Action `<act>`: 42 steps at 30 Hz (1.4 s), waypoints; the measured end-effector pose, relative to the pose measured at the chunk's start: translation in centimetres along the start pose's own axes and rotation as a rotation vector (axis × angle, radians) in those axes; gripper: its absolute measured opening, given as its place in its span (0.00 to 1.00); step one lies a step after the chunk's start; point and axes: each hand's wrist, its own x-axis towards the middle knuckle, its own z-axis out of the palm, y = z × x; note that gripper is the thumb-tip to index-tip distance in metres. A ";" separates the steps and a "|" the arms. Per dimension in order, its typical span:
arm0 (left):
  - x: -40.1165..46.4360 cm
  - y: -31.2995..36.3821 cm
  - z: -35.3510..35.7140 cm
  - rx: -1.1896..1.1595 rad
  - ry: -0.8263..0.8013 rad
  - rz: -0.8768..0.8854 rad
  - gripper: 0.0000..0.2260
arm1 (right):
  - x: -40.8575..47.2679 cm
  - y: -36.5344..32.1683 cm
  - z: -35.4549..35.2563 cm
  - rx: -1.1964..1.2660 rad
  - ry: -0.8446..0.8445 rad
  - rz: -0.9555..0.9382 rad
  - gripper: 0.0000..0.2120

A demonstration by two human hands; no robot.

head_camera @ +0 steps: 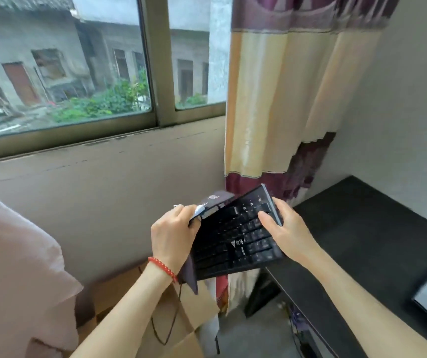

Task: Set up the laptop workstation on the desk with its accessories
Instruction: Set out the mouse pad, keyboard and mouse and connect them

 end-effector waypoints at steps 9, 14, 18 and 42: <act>-0.6 19.2 -1.4 -0.197 0.069 0.197 0.12 | -15.6 4.8 -18.1 0.225 0.450 0.073 0.08; -4.4 28.2 -0.5 -0.267 -0.054 0.250 0.09 | -24.4 8.9 -23.7 0.333 0.633 0.188 0.05; -7.6 35.5 0.9 -0.332 -0.200 0.348 0.09 | -31.3 12.9 -26.5 0.367 0.783 0.293 0.06; -22.6 50.2 13.8 -0.488 -0.870 0.940 0.06 | -45.7 34.6 -24.5 0.274 0.850 1.180 0.16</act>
